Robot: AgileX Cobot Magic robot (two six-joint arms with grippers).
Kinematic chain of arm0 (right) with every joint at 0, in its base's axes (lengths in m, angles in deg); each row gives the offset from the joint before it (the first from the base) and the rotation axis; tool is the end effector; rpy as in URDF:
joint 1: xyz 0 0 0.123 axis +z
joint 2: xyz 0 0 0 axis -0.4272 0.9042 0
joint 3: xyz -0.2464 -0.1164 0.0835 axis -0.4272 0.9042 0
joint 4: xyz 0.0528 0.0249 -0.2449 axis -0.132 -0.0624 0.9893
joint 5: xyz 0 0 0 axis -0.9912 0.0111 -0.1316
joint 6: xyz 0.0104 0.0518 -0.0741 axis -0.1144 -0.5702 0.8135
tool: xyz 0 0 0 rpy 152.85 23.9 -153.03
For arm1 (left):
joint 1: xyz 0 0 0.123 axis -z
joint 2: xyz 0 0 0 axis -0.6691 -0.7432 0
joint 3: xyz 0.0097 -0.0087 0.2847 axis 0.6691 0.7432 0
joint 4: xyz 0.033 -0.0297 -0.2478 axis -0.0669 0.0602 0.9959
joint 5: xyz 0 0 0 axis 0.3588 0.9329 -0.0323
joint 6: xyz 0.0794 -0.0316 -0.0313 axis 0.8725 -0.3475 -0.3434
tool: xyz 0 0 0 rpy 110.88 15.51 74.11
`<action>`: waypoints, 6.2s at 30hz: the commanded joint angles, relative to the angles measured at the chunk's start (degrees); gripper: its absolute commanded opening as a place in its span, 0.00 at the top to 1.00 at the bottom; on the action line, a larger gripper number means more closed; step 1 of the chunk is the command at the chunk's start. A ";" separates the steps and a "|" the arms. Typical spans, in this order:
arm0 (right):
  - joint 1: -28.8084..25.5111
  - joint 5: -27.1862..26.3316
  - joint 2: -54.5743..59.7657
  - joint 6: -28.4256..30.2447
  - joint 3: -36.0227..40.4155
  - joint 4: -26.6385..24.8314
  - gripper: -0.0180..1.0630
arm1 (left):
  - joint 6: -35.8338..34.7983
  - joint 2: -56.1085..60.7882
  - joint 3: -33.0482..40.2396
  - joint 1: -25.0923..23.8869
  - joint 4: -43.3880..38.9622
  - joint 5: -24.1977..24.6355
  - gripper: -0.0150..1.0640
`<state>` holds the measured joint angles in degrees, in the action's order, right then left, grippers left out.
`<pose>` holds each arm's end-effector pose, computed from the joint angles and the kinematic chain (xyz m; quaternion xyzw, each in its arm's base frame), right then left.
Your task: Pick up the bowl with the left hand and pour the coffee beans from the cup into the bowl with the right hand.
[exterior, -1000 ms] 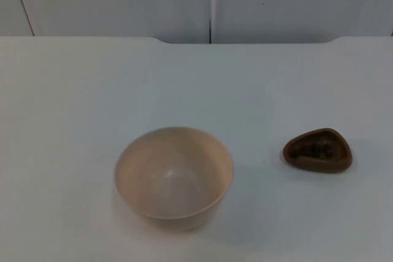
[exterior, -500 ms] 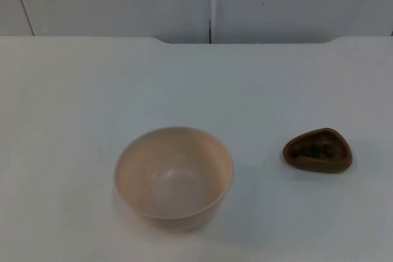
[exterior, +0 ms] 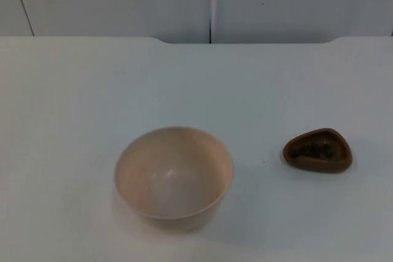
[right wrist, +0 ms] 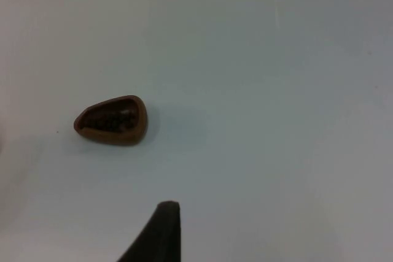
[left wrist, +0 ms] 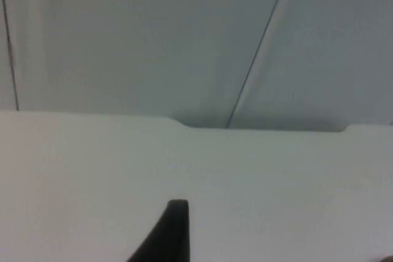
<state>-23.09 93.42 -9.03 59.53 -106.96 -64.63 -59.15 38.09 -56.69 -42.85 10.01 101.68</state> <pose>-0.0073 0.0002 0.2799 -0.0212 0.8562 0.0099 0.5161 0.1582 -0.0256 0.3868 0.0119 0.8259 -0.1705 0.5373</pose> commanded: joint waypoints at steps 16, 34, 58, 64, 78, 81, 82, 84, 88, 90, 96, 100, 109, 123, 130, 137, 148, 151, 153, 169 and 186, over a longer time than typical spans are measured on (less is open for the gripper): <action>-0.28 -0.47 -0.22 0.24 0.06 0.01 0.01 | 8.55 -24.08 -2.99 0.04 8.46 8.74 0.07; -0.28 -0.47 -0.22 0.24 0.06 0.01 0.01 | 10.52 -33.16 -2.99 3.57 8.92 10.88 0.17; -0.28 -0.47 -0.22 0.24 0.06 0.01 0.01 | -16.63 -45.93 -2.99 20.89 -13.76 1.60 0.17; -0.28 -0.47 -0.22 0.24 0.06 0.01 0.01 | -16.63 -50.60 -2.88 20.89 -13.91 1.60 0.18; -0.28 -0.47 -0.22 0.47 0.06 0.31 0.01 | -17.85 -53.89 1.41 22.81 -15.05 -10.10 0.19; -0.28 -0.47 -0.22 0.47 0.06 0.31 0.01 | -17.85 -54.00 1.67 22.81 -15.17 -11.52 0.19; -0.28 -0.47 -0.22 0.47 0.06 0.31 0.01 | -17.85 -54.03 1.67 22.81 -15.17 -11.68 0.19; -0.28 -0.47 -0.22 0.47 0.06 0.31 0.01 | -17.85 -54.95 1.67 22.81 -15.45 -11.94 0.19; -0.28 -0.47 -0.22 0.47 0.06 0.31 0.01 | -18.09 -56.15 1.67 22.81 -15.45 -12.04 0.20; -0.28 -0.47 -0.22 0.47 0.06 0.31 0.01 | -18.09 -56.53 1.67 22.81 -15.64 -12.28 0.20; -0.28 -0.47 -0.22 0.47 0.06 0.31 0.01 | -18.09 -57.51 1.67 22.81 -16.48 -13.12 0.24; -0.28 -0.47 -0.22 0.47 0.06 0.31 0.01 | -18.09 -59.02 1.67 22.81 -17.76 -13.12 0.24; -0.28 -0.47 -0.22 0.47 0.06 0.31 0.01 | -18.09 -59.83 1.67 22.81 -16.53 -13.45 0.44; -0.28 -0.47 -0.22 0.47 0.06 0.31 0.01 | -18.09 -59.83 1.67 22.81 -14.99 -13.92 0.93; -0.28 -0.47 -0.22 0.47 0.06 0.31 0.01 | -18.09 -59.20 1.67 22.81 -14.99 -13.45 0.99; -0.28 -0.47 -0.22 0.47 0.06 0.31 0.01 | -18.09 -54.88 1.67 22.81 -14.07 -12.77 0.99; -0.28 -0.47 -0.22 0.47 0.06 0.31 0.01 | -15.80 -49.91 1.39 22.81 -11.98 -9.65 0.99; -0.28 -0.47 -0.22 0.47 0.06 0.31 0.01 | -14.68 -49.91 0.14 22.81 -11.98 -7.46 0.99; -0.28 -0.47 -0.22 0.47 0.06 0.31 0.01 | -14.68 -49.91 -1.15 22.81 -12.08 -6.03 0.99; -0.28 -0.47 -0.22 0.47 0.06 0.31 0.01 | -18.79 -49.91 -10.93 22.81 -19.43 4.45 0.99; -0.28 -0.47 -0.22 0.47 0.06 0.31 0.01 | -35.19 -49.91 -10.93 30.32 -37.65 3.62 0.99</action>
<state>-23.09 93.31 -9.03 59.73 -106.96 -64.31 -89.25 -12.39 -67.19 -14.36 -21.54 105.94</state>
